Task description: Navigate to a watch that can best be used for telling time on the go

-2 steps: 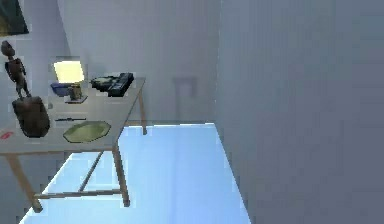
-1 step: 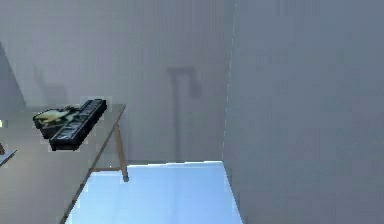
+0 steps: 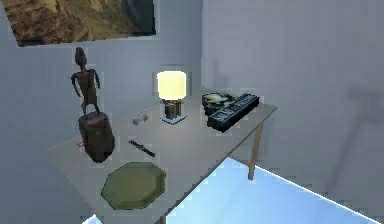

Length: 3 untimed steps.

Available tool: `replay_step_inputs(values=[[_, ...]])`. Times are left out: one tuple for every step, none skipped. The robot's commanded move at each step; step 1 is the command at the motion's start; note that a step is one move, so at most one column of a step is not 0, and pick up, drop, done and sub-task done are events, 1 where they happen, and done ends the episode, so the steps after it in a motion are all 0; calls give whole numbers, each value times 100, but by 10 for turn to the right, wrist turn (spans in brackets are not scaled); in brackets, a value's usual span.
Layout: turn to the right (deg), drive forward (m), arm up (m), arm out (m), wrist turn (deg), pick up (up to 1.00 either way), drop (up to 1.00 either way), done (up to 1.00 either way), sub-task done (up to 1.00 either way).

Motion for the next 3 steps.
replay_step_inputs(values=[[-150, 0, 0, 0, 0, 0, 0, 0, 0], [0, 100, 0, 0, 0, 0, 0, 0, 0], [0, 0, 0, 0, 0, 0, 0, 100, 0]])
